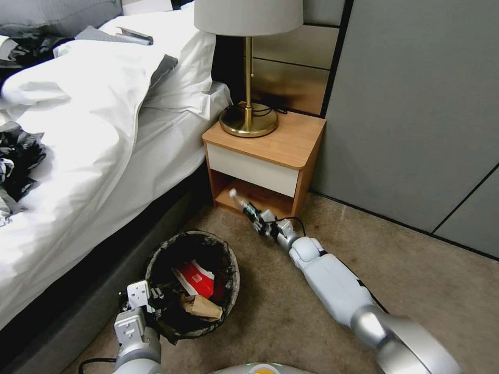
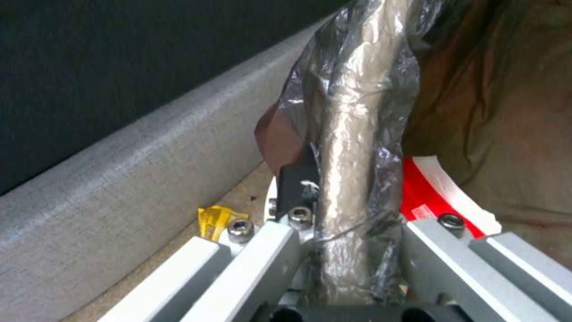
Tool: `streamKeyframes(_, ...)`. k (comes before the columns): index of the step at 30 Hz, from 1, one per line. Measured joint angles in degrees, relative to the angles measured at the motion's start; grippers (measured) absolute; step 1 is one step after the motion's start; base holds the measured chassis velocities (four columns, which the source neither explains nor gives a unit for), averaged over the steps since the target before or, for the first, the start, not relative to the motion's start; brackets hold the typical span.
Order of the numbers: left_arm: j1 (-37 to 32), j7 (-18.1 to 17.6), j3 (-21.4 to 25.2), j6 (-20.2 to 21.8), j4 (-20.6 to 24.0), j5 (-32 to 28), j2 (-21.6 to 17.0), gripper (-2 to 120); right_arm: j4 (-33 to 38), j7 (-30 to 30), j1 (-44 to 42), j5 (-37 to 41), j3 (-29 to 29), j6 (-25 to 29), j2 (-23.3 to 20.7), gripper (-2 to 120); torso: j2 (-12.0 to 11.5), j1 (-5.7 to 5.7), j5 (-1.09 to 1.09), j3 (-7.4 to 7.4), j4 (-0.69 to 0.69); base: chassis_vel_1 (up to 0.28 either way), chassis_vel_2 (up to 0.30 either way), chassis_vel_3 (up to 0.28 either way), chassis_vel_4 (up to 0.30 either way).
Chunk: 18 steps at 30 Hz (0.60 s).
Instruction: Pick up the trash bin, then pick up the garbage from the floor and place it into the trash bin.
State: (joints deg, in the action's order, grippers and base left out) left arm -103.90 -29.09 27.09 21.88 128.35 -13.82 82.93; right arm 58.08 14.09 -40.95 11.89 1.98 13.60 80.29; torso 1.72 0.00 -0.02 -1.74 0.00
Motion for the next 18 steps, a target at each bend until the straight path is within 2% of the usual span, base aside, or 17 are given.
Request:
streamKeyframes(1,0.0,0.0,0.0,0.0,0.0,0.0,0.0,0,0.0,0.0,0.0,0.0,0.0,0.0,0.0,30,0.0,0.0,0.0,0.0,0.0,0.0,0.0,0.0,0.0)
streamKeyframes(4,0.2,0.0,0.0,0.1,-0.1,-0.4,-0.5,0,13.7,0.3,-5.9,4.5,-0.7,1.5,-2.8,30,0.0,0.0,0.01,0.0,0.0,0.0,0.0,0.0,0.0)
streamKeyframes(5,0.2,0.0,0.0,0.1,-0.1,-0.4,-0.5,0,13.7,0.3,-5.9,4.5,-0.7,1.5,-2.8,30,0.0,0.0,0.01,0.0,0.0,0.0,0.0,0.0,0.0)
streamKeyframes(7,0.3,-0.1,0.0,0.2,-0.2,-0.6,-0.9,0,21.4,2.6,-9.9,7.4,-0.8,2.0,-4.8,30,0.0,0.0,0.02,0.0,-0.01,0.0,0.0,0.0,0.0)
streamKeyframes(9,0.4,-0.1,0.0,0.3,-0.2,-0.7,-1.0,0,24.1,3.9,-11.4,8.4,-0.7,2.3,-5.8,30,0.0,0.0,0.03,0.0,0.0,0.0,0.0,0.0,0.0)
streamKeyframes(11,0.7,-0.1,-0.1,0.4,-0.2,-1.0,-1.3,0,31.4,7.6,-15.3,9.5,-0.1,3.5,-8.8,29,0.0,0.0,0.02,0.0,-0.01,0.0,0.0,0.0,0.0)
streamKeyframes(12,0.7,-0.1,-0.1,0.4,-0.2,-1.0,-1.3,0,31.4,7.6,-15.3,9.5,-0.1,3.5,-8.8,29,0.0,0.0,0.02,0.0,-0.01,0.0,0.0,0.0,0.0)
streamKeyframes(15,1.0,-0.3,-0.3,0.6,-0.1,-1.3,-1.6,0,37.9,9.2,-19.1,8.7,1.8,4.6,-12.8,29,0.0,0.0,0.01,0.01,-0.01,0.0,0.0,0.0,0.0)
streamKeyframes(18,1.1,-0.4,-0.3,0.8,0.2,-1.5,-1.7,0,39.6,9.6,-21.1,7.2,2.6,5.1,-14.6,29,0.0,0.0,0.01,0.0,0.0,0.0,0.0,0.0,0.0)
